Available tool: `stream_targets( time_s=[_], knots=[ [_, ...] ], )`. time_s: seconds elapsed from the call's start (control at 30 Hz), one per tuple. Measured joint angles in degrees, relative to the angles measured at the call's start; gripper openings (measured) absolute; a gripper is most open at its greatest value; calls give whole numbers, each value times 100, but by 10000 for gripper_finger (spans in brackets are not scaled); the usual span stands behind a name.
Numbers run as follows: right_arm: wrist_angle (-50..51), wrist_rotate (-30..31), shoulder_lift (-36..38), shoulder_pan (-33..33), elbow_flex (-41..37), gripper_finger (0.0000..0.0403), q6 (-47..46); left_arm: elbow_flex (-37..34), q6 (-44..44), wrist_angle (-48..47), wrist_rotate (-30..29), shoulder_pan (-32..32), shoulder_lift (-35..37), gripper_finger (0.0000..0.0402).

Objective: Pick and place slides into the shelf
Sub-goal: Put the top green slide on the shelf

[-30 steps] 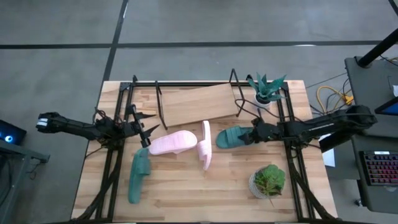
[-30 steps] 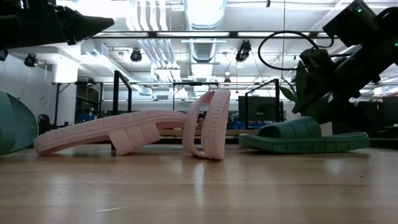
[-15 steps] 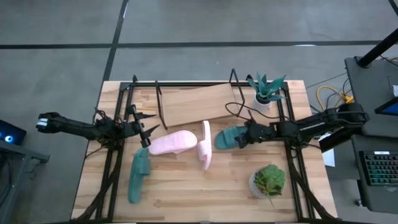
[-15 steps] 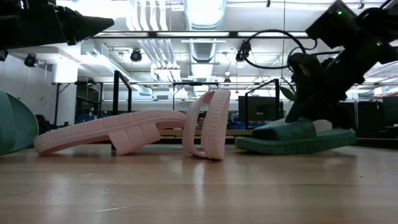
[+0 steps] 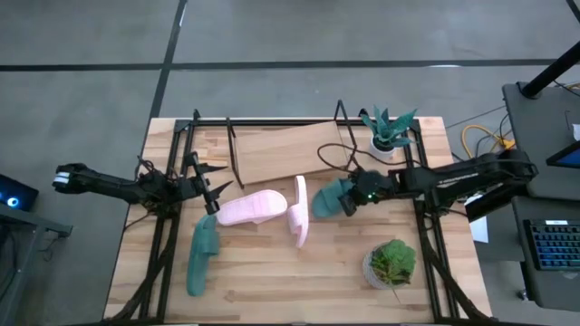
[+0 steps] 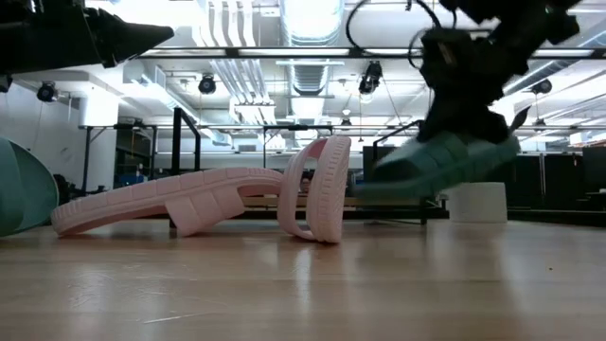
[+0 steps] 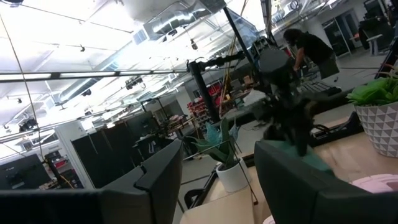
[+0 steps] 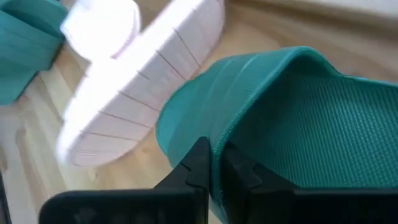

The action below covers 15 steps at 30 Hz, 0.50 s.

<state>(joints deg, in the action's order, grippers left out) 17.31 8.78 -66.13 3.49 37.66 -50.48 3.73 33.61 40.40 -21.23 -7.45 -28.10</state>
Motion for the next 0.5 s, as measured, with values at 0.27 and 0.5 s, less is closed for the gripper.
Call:
stream_targets(
  time_s=[0.27, 0.5],
  knots=[
    [90, 34, 17, 0, 907, 13, 817, -15, 942, -35, 547, 1, -3, 184],
    [83, 202, -23, -13, 1595, 12, 1827, 60, 2462, 147, 1226, -1, -515, 184]
  ],
)
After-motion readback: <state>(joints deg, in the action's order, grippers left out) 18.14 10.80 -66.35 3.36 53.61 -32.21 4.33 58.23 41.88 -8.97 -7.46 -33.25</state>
